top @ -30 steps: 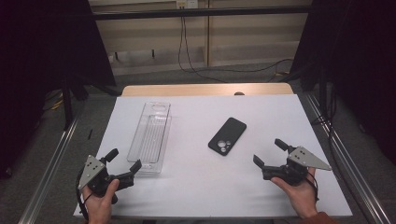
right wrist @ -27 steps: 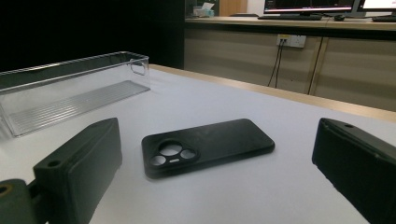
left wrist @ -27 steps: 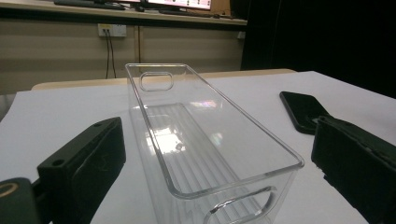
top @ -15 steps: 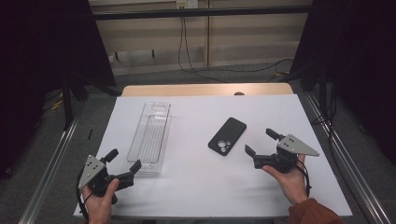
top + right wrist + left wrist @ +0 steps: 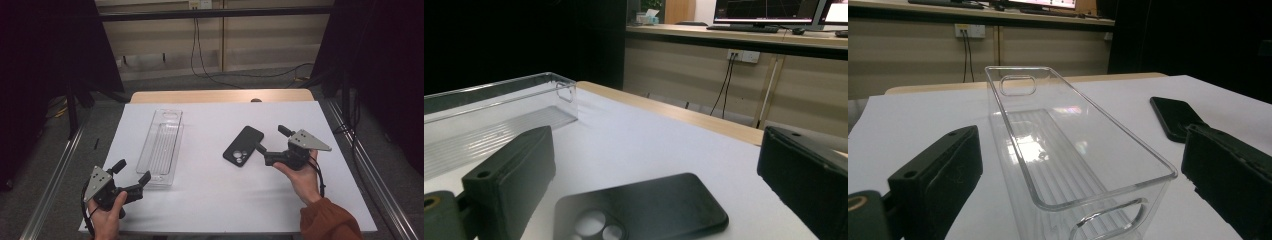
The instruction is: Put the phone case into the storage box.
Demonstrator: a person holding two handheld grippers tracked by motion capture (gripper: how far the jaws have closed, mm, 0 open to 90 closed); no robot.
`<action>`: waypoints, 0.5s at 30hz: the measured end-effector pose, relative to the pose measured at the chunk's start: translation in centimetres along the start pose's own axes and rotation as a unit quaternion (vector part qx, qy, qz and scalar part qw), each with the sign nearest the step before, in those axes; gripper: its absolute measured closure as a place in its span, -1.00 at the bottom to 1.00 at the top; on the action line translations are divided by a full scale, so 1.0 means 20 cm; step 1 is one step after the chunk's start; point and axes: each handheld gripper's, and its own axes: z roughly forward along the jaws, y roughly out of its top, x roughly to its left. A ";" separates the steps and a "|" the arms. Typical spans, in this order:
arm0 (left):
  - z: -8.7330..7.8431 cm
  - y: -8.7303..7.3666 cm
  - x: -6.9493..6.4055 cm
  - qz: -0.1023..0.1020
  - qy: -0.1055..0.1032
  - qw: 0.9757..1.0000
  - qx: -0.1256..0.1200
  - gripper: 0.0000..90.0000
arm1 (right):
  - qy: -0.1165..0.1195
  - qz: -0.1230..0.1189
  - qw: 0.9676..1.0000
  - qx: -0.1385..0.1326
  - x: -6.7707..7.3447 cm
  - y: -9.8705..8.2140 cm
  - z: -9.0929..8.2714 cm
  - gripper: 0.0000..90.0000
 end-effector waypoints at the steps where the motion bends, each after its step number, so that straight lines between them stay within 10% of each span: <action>1: 0.00 0.00 0.00 0.000 0.000 1.000 0.000 -0.93 | 0.000 0.003 1.000 0.001 0.00 0.00 0.02 -0.96; 15: 0.00 0.00 0.01 -0.003 0.000 1.000 0.000 -0.93 | 0.005 -0.015 1.000 0.007 -0.02 0.05 0.18 -0.94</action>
